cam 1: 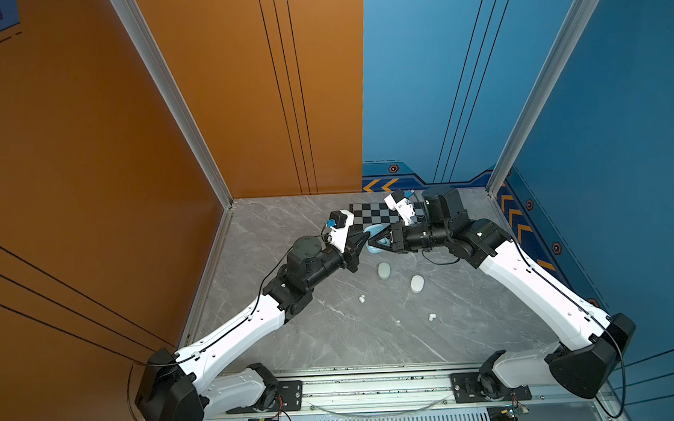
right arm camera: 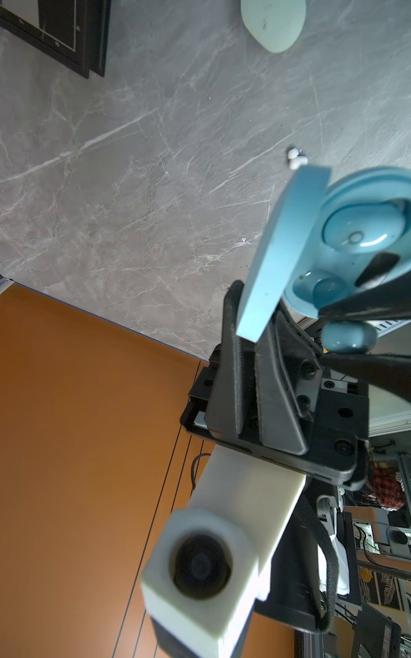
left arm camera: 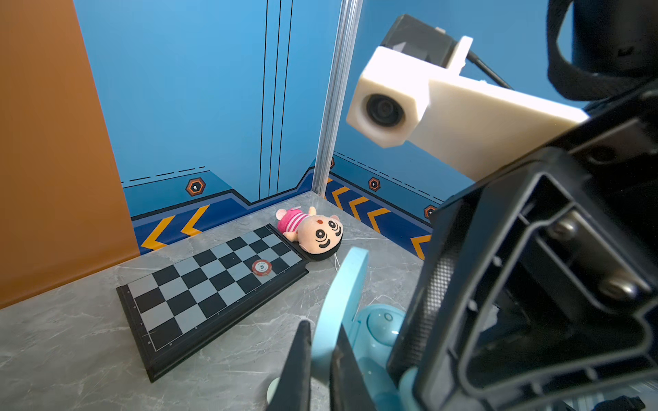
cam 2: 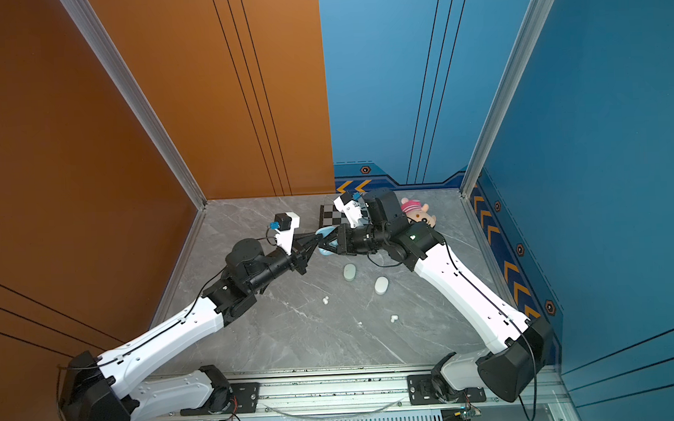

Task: Insert the wireless bluetooth earbuds into the charging case
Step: 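Carry the earbud with the right gripper to the case in the left gripper, then press the earbud into the empty case slot with the right gripper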

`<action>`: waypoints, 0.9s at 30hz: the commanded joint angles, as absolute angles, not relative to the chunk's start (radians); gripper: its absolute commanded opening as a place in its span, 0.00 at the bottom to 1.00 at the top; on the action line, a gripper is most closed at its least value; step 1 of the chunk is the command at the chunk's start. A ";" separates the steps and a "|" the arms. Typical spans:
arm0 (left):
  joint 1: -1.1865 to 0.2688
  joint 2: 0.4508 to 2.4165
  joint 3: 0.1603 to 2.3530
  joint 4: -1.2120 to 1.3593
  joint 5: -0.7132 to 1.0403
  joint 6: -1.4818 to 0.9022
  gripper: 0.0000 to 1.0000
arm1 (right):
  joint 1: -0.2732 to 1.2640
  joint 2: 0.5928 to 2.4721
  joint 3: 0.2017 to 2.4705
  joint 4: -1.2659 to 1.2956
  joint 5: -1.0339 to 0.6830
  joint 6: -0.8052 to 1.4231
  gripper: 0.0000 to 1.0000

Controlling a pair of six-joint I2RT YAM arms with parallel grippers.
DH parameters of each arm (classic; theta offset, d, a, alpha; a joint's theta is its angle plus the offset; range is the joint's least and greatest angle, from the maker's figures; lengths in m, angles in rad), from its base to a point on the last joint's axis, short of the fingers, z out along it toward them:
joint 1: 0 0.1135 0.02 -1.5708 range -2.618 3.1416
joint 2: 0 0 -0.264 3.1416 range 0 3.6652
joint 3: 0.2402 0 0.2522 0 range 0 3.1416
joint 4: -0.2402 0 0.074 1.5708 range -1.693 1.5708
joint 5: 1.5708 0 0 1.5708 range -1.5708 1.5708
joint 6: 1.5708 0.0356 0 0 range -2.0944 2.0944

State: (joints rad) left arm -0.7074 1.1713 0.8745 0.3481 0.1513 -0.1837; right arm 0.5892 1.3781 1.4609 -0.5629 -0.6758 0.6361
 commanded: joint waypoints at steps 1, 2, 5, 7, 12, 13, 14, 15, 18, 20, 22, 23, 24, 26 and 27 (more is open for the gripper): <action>-0.719 1.165 0.909 0.367 0.183 -0.173 0.00 | 0.589 1.399 1.457 -0.536 -0.636 0.644 0.12; -0.719 1.163 0.908 0.363 0.181 -0.172 0.00 | 0.590 1.398 1.458 -0.534 -0.635 0.645 0.12; -0.719 1.158 0.904 0.360 0.180 -0.170 0.00 | 0.587 1.395 1.453 -0.534 -0.630 0.643 0.12; -0.721 1.156 0.904 0.357 0.181 -0.170 0.00 | 0.584 1.394 1.445 -0.533 -0.627 0.641 0.11; -0.721 1.157 0.906 0.351 0.179 -0.170 0.00 | 0.579 1.388 1.433 -0.532 -0.623 0.638 0.12; -0.721 1.157 0.907 0.352 0.178 -0.169 0.00 | 0.579 1.389 1.431 -0.533 -0.622 0.637 0.12; -0.721 1.158 0.908 0.351 0.178 -0.169 0.00 | 0.578 1.389 1.426 -0.533 -0.621 0.636 0.12; -0.721 1.159 0.908 0.351 0.178 -0.169 0.00 | 0.579 1.387 1.423 -0.533 -0.619 0.636 0.12; -0.721 1.162 0.914 0.353 0.178 -0.169 0.00 | 0.579 1.385 1.410 -0.530 -0.617 0.636 0.14; -0.721 1.163 0.914 0.353 0.179 -0.169 0.00 | 0.578 1.379 1.406 -0.531 -0.612 0.636 0.19; -0.722 1.163 0.911 0.353 0.178 -0.167 0.00 | 0.576 1.372 1.407 -0.531 -0.604 0.634 0.24; -0.722 1.161 0.910 0.353 0.176 -0.167 0.00 | 0.575 1.366 1.408 -0.531 -0.599 0.633 0.27; -0.721 1.160 0.908 0.353 0.174 -0.167 0.00 | 0.572 1.364 1.410 -0.531 -0.595 0.632 0.31; -0.722 1.160 0.907 0.353 0.172 -0.167 0.00 | 0.562 1.354 1.414 -0.531 -0.588 0.632 0.35; -0.722 1.158 0.908 0.353 0.172 -0.167 0.00 | 0.558 1.351 1.417 -0.531 -0.586 0.634 0.36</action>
State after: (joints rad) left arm -0.7120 1.1713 0.8757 0.3103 0.1616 -0.1761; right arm 0.5766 1.3762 1.4246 -0.5251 -0.6312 0.6365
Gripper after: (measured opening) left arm 0.106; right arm 0.351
